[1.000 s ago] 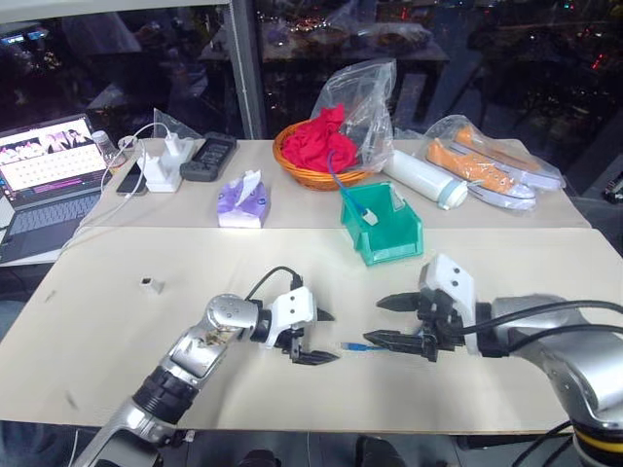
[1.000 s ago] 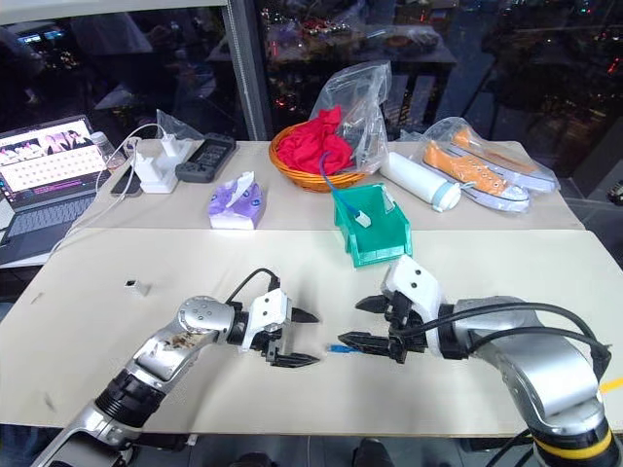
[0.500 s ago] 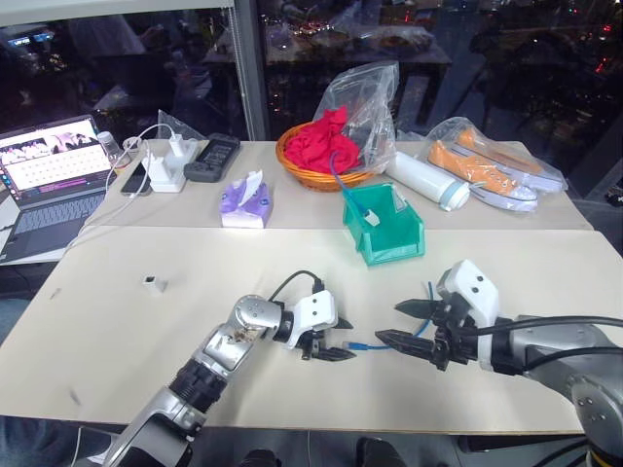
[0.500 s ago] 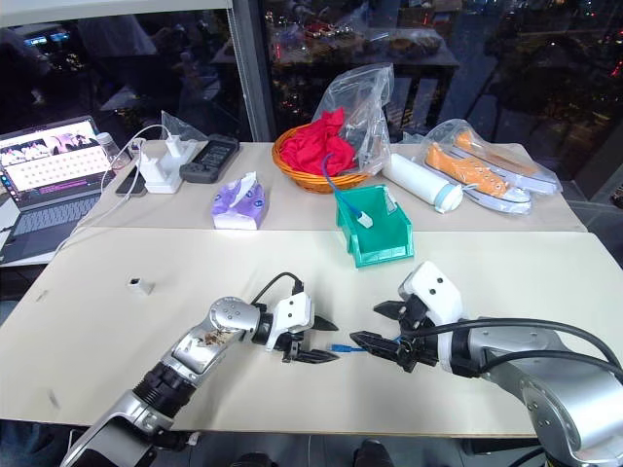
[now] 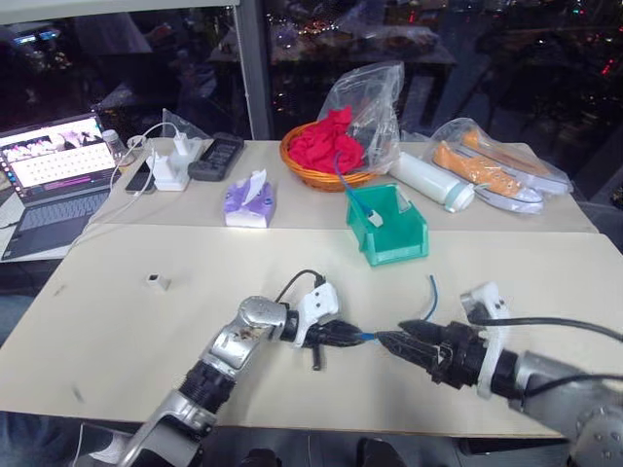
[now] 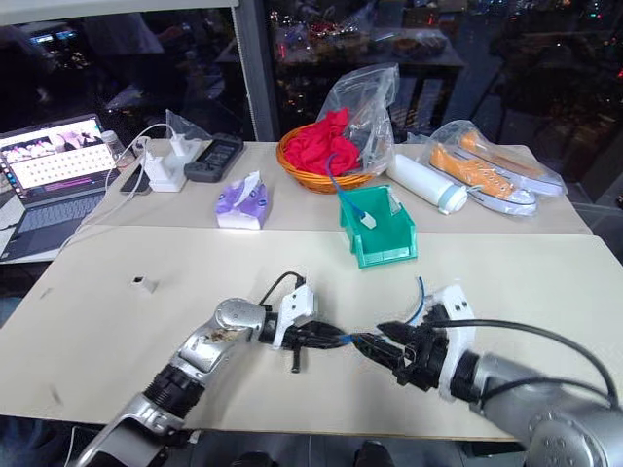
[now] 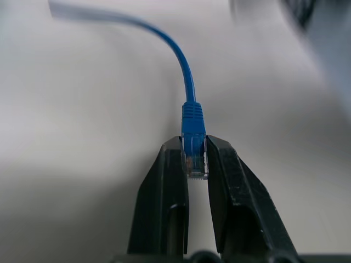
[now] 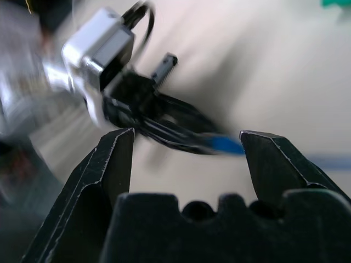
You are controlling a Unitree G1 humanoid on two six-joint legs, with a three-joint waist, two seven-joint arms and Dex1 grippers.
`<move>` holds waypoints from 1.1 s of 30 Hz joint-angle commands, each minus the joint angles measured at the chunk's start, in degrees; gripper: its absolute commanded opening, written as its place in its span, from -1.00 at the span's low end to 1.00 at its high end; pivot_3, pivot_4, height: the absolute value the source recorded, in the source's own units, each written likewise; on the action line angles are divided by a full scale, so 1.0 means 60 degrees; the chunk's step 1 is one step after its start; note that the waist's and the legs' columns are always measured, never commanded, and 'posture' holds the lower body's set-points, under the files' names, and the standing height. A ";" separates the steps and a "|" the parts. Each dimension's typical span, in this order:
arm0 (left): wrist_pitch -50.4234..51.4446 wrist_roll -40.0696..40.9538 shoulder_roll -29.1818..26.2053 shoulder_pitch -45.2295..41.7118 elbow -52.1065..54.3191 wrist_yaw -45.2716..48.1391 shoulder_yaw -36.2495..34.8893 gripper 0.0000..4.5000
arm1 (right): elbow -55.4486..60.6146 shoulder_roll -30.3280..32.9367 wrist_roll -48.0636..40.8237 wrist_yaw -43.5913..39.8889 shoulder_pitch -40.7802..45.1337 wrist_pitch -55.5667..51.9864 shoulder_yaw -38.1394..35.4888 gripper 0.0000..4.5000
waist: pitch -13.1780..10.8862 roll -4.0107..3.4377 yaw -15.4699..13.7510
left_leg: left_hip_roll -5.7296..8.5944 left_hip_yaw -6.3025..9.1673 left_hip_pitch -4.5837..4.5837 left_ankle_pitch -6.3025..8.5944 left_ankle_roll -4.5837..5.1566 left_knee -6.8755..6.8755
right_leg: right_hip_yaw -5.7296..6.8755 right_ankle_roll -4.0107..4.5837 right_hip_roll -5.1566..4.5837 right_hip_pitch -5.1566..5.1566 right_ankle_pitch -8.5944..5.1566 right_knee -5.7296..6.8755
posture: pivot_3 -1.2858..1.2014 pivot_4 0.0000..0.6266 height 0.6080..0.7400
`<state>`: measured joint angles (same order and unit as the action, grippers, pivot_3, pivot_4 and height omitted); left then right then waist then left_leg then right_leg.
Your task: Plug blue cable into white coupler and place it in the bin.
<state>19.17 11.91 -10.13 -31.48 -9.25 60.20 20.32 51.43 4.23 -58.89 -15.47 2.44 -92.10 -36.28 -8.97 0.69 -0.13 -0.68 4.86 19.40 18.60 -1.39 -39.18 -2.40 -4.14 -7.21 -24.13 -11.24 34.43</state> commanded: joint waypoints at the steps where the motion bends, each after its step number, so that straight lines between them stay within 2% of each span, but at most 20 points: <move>1: 0.0798 0.0911 0.0542 -0.0334 0.0416 -0.0314 -0.0599 -0.97 | 0.0460 -0.2063 -0.0126 0.2373 0.0366 -0.0067 -0.1032 0.60 | 0.0002 0.0000 0.0070 | 0.0000 0.0000 -0.0005 -0.0001 -0.0002 -0.0001 | -0.0001 0.0000 0.0000 0.0006 0.0000 0.0019 | 0.03 -0.52 1.00; 2: 0.0968 0.1007 0.0589 -0.0302 0.0516 -0.0272 -0.0558 -0.97 | 0.0530 -0.2830 -0.0155 0.2984 0.0539 0.0009 -0.1235 0.60 | 0.0008 -0.0014 0.0108 | -0.0002 0.0002 -0.0013 -0.0002 -0.0003 0.0000 | 0.0000 0.0001 0.0001 0.0003 0.0000 0.0019 | 0.03 -0.52 1.00; 4: 0.1148 0.1089 0.0610 -0.0225 0.0700 -0.0259 -0.0483 -0.97 | 0.0532 -0.3515 -0.0676 0.3990 0.0646 0.0430 -0.1241 0.60 | 0.0016 -0.0033 0.0156 | 0.0003 0.0003 -0.0013 -0.0003 -0.0005 -0.0003 | -0.0007 0.0003 0.0000 0.0000 -0.0002 0.0005 | 0.03 -0.52 1.00; 8: 0.1293 0.1137 0.0539 -0.0224 0.0807 -0.0382 -0.0524 -0.97 | 0.0124 -0.3442 -0.2317 0.6082 0.0421 0.1906 -0.0506 0.60 | 0.0020 -0.0040 0.0282 | 0.0001 0.0009 -0.0022 -0.0003 -0.0004 0.0007 | -0.0006 0.0015 0.0004 -0.0010 -0.0010 0.0029 | 0.03 -0.52 1.00; 14: 0.1352 0.1213 0.0451 -0.0158 0.0958 -0.0471 -0.0505 -0.97 | -0.0411 -0.2210 -0.4957 0.8573 -0.0301 0.4423 0.1391 0.60 | 0.0020 -0.0040 0.0371 | 0.0000 0.0013 -0.0022 -0.0003 -0.0004 0.0010 | -0.0005 0.0015 0.0004 -0.0008 -0.0011 0.0030 | 0.03 -0.52 1.00; 19: 0.1361 0.1225 0.0484 -0.0151 0.1001 -0.0522 -0.0496 -0.97 | -0.0489 -0.0745 -0.6697 0.9895 -0.0887 0.6425 0.2888 0.60 | 0.0020 -0.0040 0.0411 | 0.0000 0.0012 -0.0017 -0.0002 -0.0003 0.0012 | -0.0006 0.0014 0.0004 -0.0007 -0.0011 0.0012 | 0.03 -0.52 1.00; 28: 0.1380 0.1239 0.0499 -0.0140 0.1013 -0.0560 -0.0473 -0.97 | -0.0485 0.1186 -0.7259 1.0229 -0.1068 0.8678 0.4112 0.60 | 0.0019 -0.0039 0.0413 | 0.0001 0.0010 -0.0015 -0.0002 -0.0001 0.0016 | -0.0006 0.0014 0.0005 0.0001 -0.0012 -0.0011 | 0.03 -0.52 1.00; 31: 0.1394 0.1244 0.0495 -0.0125 0.1031 -0.0576 -0.0486 -0.97 | -0.0451 0.1609 -0.7235 1.0138 -0.1124 0.9178 0.4378 0.30 | 0.0019 -0.0038 0.0400 | 0.0001 0.0010 -0.0013 -0.0001 -0.0001 0.0016 | -0.0006 0.0014 0.0005 0.0004 -0.0012 -0.0023 | 0.03 -0.52 1.00; 33: 0.1409 0.1252 0.0478 -0.0112 0.1059 -0.0580 -0.0491 -0.97 | -0.0438 0.1855 -0.7124 1.0058 -0.1132 0.9471 0.4509 -0.05 | 0.0019 -0.0038 0.0401 | 0.0001 0.0010 -0.0011 -0.0001 0.0001 0.0018 | -0.0005 0.0014 0.0005 0.0005 -0.0011 -0.0033 | 0.03 -0.52 1.00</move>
<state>27.66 18.68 -7.39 -32.31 -4.38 56.85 17.20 46.58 14.85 -100.87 46.38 -5.07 -37.65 -9.85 -8.86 0.46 2.27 -0.67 4.91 19.33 18.60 -1.38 -39.07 -2.43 -4.06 -7.17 -24.10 -11.31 34.21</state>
